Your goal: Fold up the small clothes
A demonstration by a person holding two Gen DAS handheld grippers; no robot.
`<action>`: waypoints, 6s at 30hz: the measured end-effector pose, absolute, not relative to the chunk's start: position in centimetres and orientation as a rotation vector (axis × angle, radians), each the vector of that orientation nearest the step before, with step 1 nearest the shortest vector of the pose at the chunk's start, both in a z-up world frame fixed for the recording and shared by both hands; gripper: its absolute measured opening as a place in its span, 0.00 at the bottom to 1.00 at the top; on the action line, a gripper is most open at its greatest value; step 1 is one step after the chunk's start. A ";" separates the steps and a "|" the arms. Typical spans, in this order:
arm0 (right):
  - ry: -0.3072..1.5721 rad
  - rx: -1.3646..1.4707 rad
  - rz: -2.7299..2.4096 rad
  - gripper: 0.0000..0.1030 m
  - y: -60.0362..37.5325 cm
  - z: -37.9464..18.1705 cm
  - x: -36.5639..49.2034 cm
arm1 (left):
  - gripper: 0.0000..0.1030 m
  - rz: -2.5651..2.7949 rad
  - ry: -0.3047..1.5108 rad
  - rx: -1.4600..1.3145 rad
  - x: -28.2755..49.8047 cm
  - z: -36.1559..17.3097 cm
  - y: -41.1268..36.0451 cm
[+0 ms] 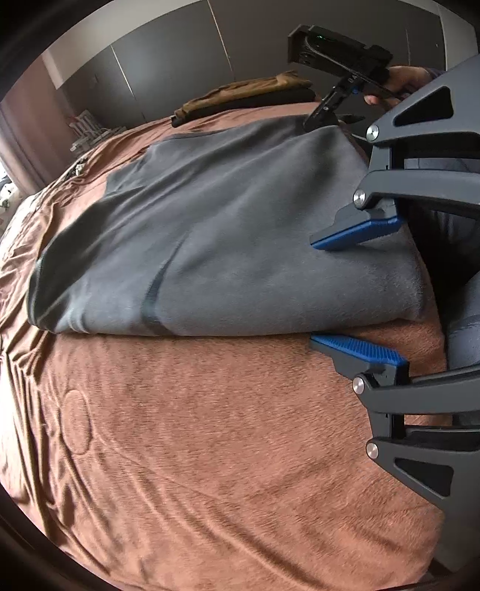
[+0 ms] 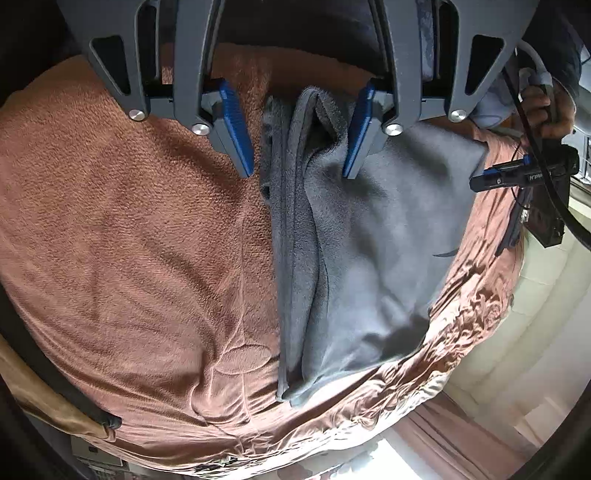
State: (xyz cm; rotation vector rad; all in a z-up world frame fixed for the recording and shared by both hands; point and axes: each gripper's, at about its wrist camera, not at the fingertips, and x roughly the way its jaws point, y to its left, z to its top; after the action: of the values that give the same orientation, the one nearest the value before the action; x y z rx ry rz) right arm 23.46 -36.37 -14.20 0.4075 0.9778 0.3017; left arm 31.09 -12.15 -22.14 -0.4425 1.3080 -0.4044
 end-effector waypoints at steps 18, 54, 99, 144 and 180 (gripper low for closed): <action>1.016 0.466 0.371 0.11 -35.6 -14.0 24.0 | 0.08 -0.456 1.260 -0.470 30.1 -19.8 -11.5; 1.011 0.538 0.409 0.60 -36.4 -16.2 31.5 | 0.41 -0.424 1.276 -0.420 34.6 -20.4 -9.9; 0.987 0.733 0.495 0.29 -34.7 -20.4 48.2 | 0.30 -0.424 1.238 -0.466 56.0 -22.6 -10.9; 0.811 0.484 0.447 0.11 -31.0 -11.8 41.7 | 0.08 -0.437 0.968 -0.463 48.7 -12.3 -10.0; 0.406 0.271 0.496 0.11 -29.4 3.4 13.0 | 0.07 -0.462 0.569 -0.458 28.0 8.0 -5.3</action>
State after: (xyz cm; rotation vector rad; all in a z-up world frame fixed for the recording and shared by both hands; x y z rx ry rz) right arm 13.01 -29.39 3.37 0.2714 0.4059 0.4965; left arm 28.00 -5.34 8.03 -0.4577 0.5688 -0.4621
